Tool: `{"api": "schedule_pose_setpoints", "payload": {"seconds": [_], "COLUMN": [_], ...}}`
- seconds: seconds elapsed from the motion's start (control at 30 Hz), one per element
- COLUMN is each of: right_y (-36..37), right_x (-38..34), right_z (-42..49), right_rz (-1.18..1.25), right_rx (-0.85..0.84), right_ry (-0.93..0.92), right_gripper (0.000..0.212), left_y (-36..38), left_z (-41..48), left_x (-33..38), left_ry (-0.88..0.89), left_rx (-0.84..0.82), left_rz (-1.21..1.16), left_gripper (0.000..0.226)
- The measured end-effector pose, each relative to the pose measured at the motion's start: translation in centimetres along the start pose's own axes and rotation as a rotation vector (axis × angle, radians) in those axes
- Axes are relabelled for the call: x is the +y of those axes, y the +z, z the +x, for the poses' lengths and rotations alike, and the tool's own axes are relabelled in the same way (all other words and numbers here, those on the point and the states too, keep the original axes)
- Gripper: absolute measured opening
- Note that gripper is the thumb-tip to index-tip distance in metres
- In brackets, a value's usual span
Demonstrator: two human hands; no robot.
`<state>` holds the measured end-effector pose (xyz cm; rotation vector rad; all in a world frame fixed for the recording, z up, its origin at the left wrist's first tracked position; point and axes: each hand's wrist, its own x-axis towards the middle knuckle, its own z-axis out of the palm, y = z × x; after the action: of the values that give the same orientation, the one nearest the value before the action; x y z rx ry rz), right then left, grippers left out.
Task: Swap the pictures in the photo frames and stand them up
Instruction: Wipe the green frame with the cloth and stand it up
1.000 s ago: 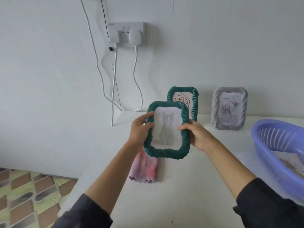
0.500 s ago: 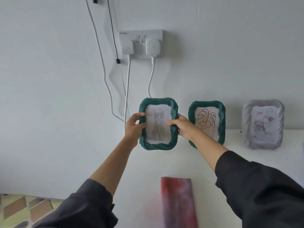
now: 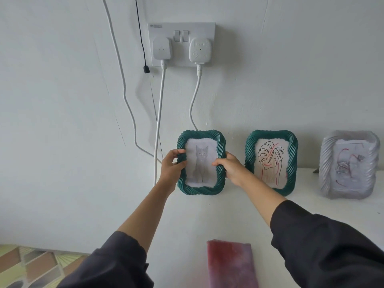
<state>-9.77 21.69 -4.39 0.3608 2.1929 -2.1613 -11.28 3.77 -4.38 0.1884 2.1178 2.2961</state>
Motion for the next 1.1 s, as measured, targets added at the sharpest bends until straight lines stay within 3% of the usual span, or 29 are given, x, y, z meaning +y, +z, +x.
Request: {"api": "schedule_pose_setpoints", "payload": {"seconds": [0.3,0.5,1.1], "right_y": [-0.7,-1.0,-1.0], "right_x": [2.1,3.5,3.3], "right_z": [-1.8,-3.0,-3.8], "right_rz": [-0.166,-0.147,-0.236], "right_rx": [0.033,0.030,0.009], "right_ry": [-0.084,-0.109,-0.080], "right_gripper": [0.039,0.046,0.050], "left_y": [-1.1,-1.6,-1.0], "left_z": [-1.5,-2.0,-2.9], "left_x": [-1.9,-2.9,-2.2], "left_ry": [-0.018,-0.032,-0.027], "left_rx": [-0.001,0.015,0.067], "left_rz": [0.017,0.069,0.160], "left_gripper": [0.032,0.034,0.039]}}
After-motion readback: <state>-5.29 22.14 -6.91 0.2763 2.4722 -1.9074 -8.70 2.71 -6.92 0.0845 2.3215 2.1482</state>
